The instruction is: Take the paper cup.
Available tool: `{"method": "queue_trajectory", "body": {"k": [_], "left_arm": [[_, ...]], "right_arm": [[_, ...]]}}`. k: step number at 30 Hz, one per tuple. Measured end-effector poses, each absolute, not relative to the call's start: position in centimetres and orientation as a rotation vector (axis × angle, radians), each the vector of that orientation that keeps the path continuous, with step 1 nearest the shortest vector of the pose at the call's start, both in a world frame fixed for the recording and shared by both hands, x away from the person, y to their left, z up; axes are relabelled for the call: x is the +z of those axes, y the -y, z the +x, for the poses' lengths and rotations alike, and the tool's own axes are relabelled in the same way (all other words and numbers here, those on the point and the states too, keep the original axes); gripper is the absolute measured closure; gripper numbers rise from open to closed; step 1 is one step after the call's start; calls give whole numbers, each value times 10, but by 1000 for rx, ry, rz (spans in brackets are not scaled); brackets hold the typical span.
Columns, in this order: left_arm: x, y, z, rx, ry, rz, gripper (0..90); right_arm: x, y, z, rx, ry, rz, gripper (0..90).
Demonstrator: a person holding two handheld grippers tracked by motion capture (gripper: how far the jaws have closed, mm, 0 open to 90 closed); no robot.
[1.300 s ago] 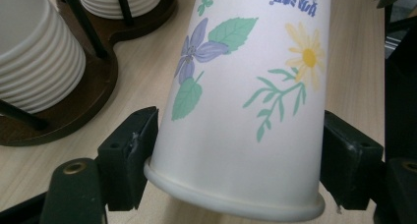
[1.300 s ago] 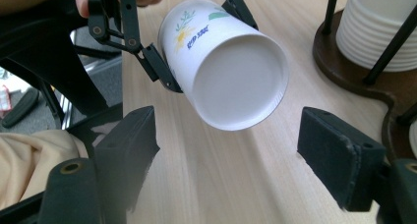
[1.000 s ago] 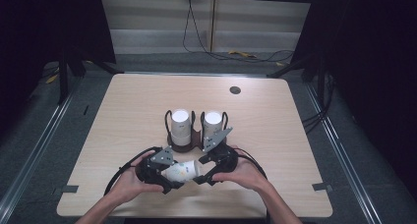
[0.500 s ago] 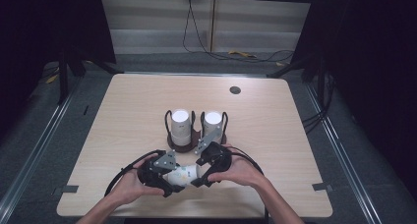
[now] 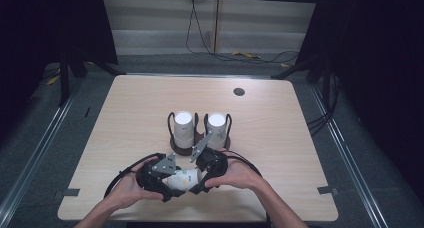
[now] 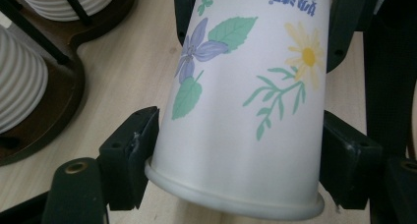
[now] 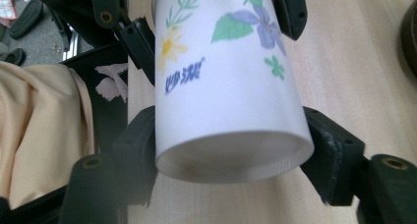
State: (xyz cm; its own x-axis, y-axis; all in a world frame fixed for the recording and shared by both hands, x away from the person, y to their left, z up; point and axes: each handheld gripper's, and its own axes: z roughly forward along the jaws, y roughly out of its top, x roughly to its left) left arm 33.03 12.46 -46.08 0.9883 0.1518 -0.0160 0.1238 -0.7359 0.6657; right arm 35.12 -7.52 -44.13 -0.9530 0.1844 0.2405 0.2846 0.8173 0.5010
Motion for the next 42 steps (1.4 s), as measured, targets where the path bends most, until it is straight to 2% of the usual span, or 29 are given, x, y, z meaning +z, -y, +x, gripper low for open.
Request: {"method": "queue_trajectory", "body": {"k": [5, 12, 29, 42], "left_arm": [[-464, -121, 328, 58, -167, 2441, 251], [-464, -120, 328, 57, -151, 2463, 251], [-466, -128, 327, 90, -154, 2403, 230], [-471, -138, 333, 6, -286, 2297, 161]], "right_arm": [[-442, 73, 350, -809, 2816, -359, 309], [-444, 71, 348, -794, 2832, -316, 344], [-440, 70, 346, -858, 2861, -297, 365], [-433, 88, 349, -960, 2821, -376, 365]]}}
